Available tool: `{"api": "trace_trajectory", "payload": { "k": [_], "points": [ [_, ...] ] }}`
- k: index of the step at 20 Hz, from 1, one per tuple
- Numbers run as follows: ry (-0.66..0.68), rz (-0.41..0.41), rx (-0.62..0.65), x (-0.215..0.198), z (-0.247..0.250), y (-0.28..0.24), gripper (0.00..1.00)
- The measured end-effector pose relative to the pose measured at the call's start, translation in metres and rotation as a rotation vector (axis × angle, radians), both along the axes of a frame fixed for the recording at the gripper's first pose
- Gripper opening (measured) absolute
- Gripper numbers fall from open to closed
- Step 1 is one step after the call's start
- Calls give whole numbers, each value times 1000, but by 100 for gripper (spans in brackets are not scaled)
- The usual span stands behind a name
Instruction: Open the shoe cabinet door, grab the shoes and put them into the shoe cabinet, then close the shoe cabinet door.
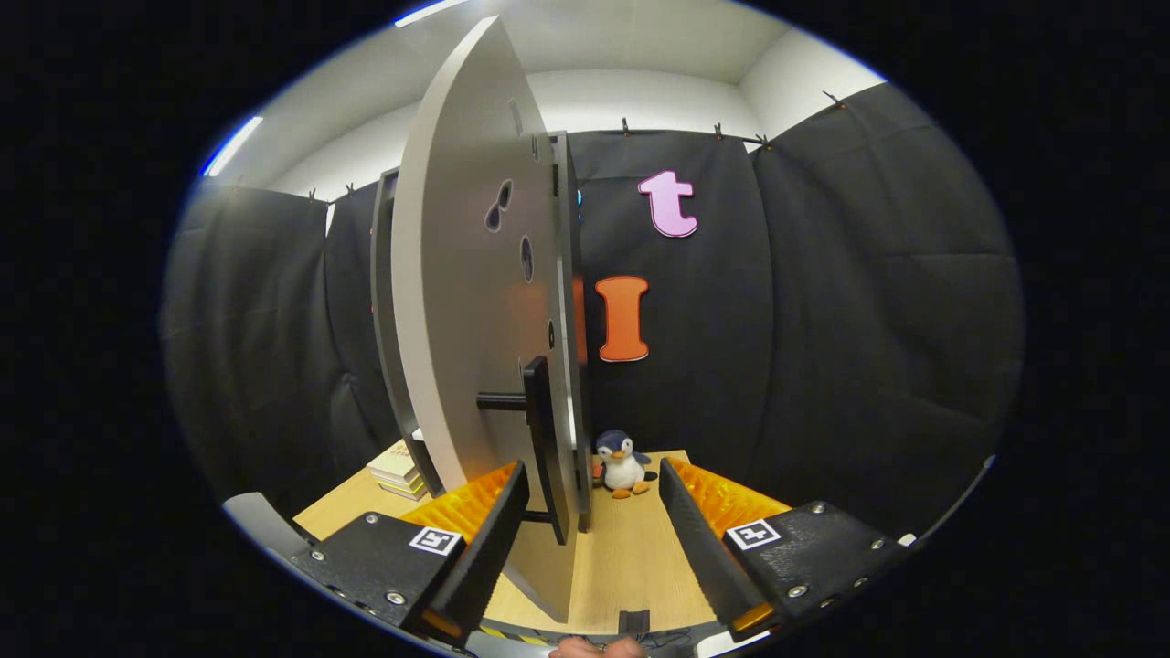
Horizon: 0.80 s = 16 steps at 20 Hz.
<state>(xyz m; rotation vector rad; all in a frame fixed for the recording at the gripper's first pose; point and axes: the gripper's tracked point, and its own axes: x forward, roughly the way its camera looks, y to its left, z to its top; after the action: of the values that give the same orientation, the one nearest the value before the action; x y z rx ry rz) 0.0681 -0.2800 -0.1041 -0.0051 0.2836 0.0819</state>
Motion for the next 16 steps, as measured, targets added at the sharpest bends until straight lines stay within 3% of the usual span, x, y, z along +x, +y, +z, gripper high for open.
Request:
{"api": "trace_trajectory", "payload": {
  "k": [16],
  "points": [
    [8, 11, -50, 13, -6, 200, 90]
  ]
}}
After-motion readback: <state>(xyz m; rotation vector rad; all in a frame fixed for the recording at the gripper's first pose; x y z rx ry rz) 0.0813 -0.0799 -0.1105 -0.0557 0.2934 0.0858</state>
